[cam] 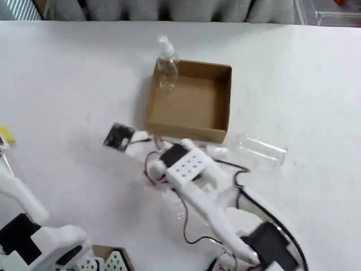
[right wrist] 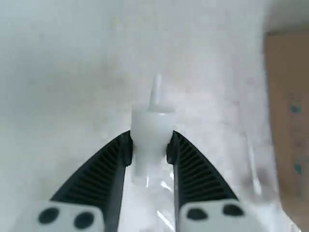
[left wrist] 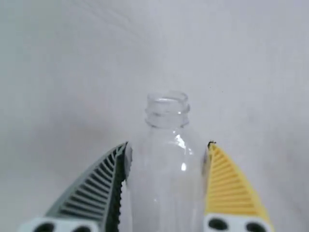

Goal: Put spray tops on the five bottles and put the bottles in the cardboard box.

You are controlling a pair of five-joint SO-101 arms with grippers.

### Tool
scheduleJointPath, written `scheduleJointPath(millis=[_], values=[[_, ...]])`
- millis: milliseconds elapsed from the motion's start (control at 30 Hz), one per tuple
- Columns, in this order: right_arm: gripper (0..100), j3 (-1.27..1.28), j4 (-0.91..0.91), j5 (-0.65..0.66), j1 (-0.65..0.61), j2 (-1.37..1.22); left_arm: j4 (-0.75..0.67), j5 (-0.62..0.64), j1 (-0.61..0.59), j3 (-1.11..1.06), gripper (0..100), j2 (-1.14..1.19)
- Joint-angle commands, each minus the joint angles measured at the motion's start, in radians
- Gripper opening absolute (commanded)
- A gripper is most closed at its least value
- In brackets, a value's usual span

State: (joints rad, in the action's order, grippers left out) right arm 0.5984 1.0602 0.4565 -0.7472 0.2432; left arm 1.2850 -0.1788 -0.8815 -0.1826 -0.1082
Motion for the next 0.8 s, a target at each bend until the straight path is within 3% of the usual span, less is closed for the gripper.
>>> scheduleJointPath(millis=[0, 133, 333, 567, 767], values=[[1.6, -0.075, 0.237, 0.012, 0.120, 0.205, 0.137, -0.009, 0.070, 0.115, 2, -0.067], [1.6, -0.074, 0.424, 0.114, 0.298, 0.371, 0.230, -0.006, 0.166, 0.144, 2, -0.067], [1.7, -0.035, 0.579, 0.365, 0.714, 0.539, 0.292, 0.000, 0.331, 0.124, 2, -0.067], [1.7, 0.178, 0.441, 0.775, 1.222, 0.590, 0.285, 0.043, 0.503, 0.032, 2, -0.067], [1.7, 0.305, 0.243, 0.994, 1.498, 0.588, 0.236, 0.127, 0.633, -0.041, 2, -0.067]])
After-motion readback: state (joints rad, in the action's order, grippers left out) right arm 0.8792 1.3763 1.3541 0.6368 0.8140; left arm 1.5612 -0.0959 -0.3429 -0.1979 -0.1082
